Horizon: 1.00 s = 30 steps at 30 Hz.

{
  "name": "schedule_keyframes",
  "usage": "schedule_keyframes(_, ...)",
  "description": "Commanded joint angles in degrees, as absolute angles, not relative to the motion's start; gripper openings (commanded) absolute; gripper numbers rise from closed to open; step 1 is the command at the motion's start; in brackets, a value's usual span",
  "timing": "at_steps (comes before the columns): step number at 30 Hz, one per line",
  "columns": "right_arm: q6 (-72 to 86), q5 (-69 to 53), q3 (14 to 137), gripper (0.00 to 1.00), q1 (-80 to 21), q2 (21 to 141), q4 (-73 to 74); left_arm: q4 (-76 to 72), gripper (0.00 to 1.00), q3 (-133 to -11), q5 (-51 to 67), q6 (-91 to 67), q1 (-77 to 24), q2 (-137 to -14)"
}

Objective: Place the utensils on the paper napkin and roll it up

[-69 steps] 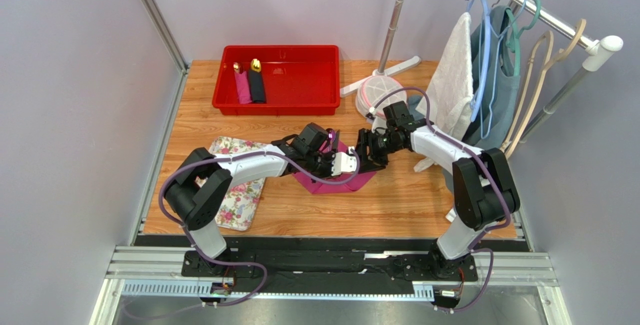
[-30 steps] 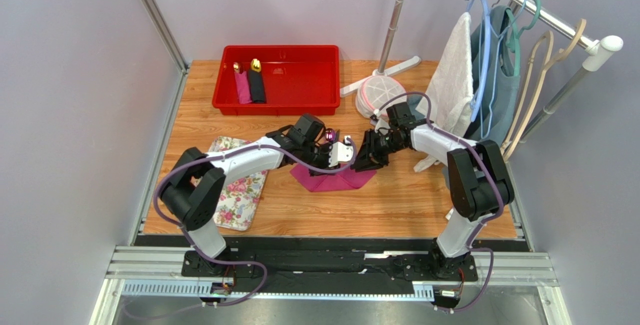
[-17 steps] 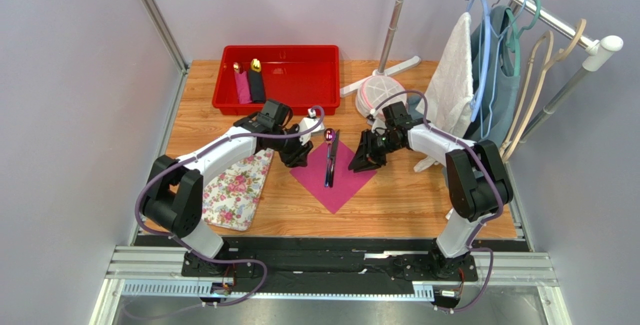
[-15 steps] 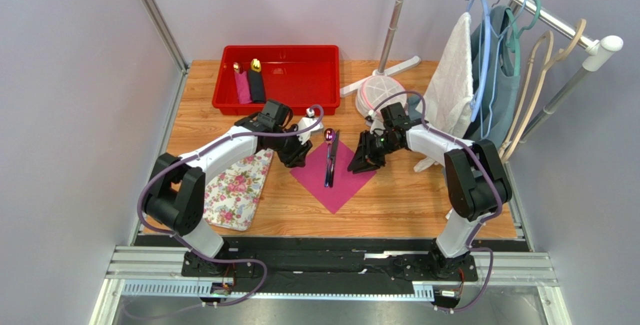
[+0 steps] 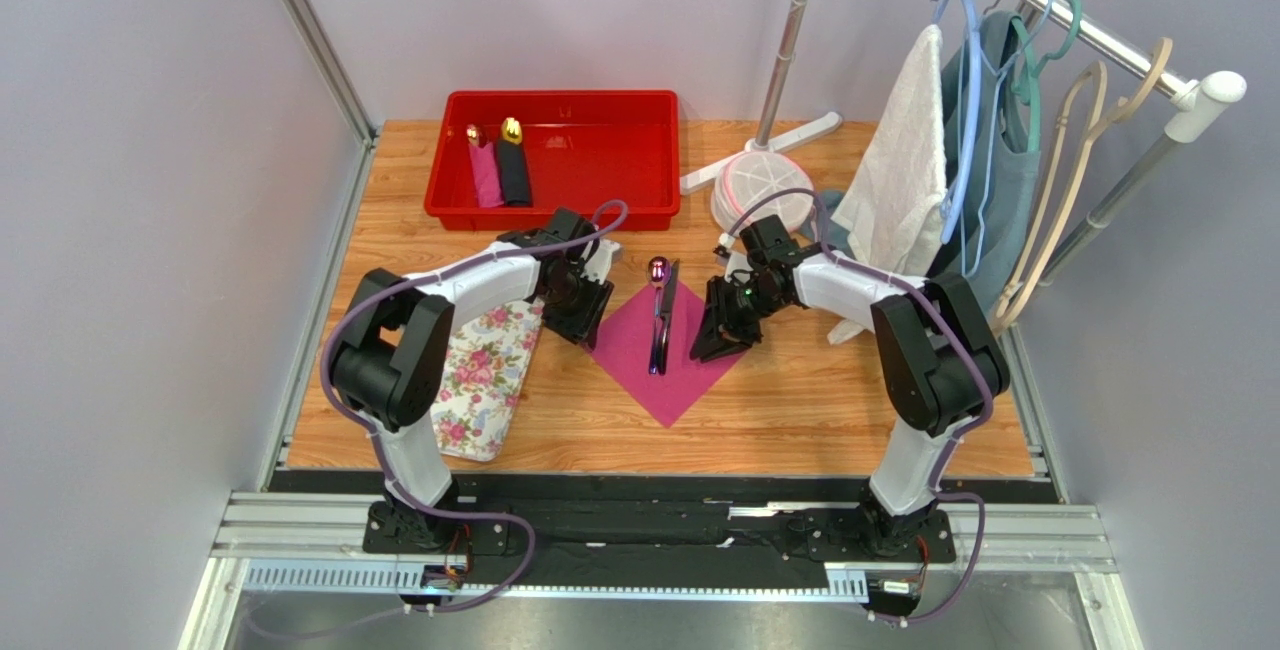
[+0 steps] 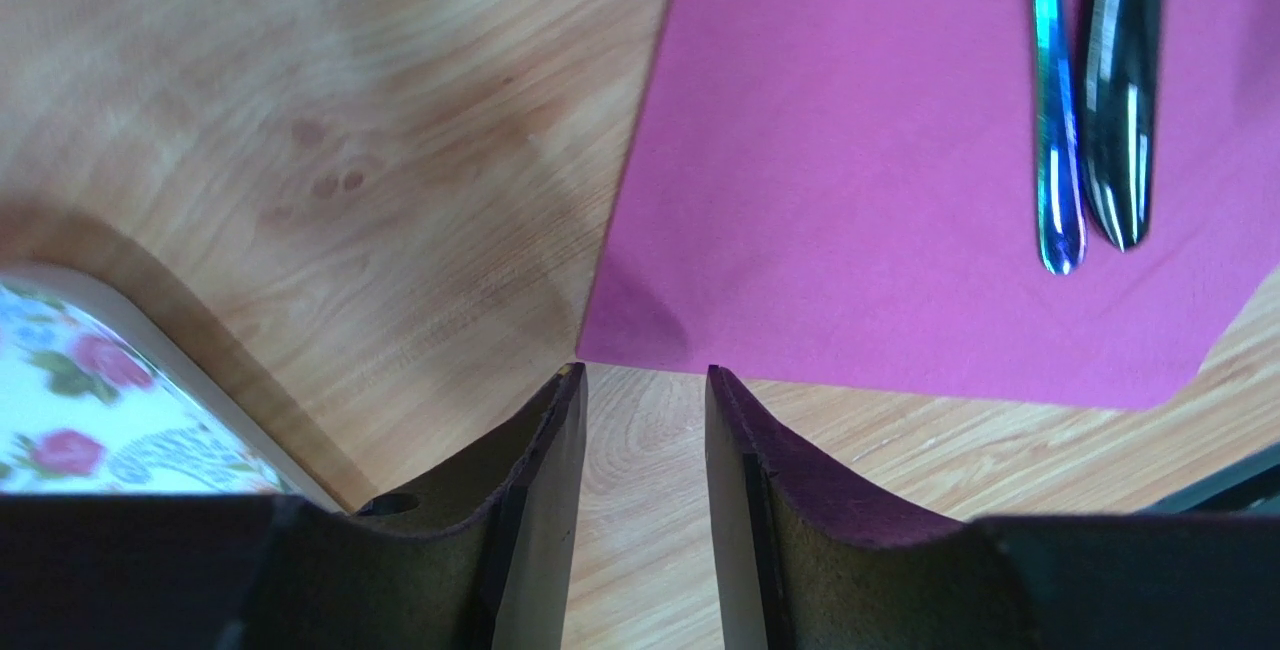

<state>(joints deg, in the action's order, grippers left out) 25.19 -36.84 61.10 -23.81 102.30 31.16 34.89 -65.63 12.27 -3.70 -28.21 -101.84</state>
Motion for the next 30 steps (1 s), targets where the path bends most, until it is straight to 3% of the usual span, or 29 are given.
schedule_keyframes(1, 24.1, -35.5, 62.8, 0.25, -24.3, 103.3, 31.3, 37.0, 0.45, -66.2, 10.8, -15.6, -27.3, -103.1)
schedule_keyframes(10, 23.6, -34.9, 62.4, 0.24, -24.6, 104.1, 31.3, 32.5, 0.47, -64.1, 13.9, -20.6, -26.9, -103.6)
schedule_keyframes(15, 23.6, -35.1, 62.7, 0.23, -24.6, 105.2, 31.2, 32.7, 0.42, -64.2, 13.9, -21.8, -26.7, -105.4)
schedule_keyframes(24, 23.4, -35.0, 62.4, 0.23, -24.6, 106.3, 30.9, 32.1, 0.08, -64.9, 16.5, -23.5, -26.4, -102.7)
schedule_keyframes(27, 23.4, -35.2, 62.7, 0.22, -24.5, 106.7, 30.9, 32.4, 0.0, -65.5, 17.7, -24.0, -26.4, -102.0)
schedule_keyframes(30, 23.5, -35.2, 62.8, 0.22, -24.6, 106.5, 30.9, 32.3, 0.0, -65.6, 20.0, -25.1, -26.4, -100.7)
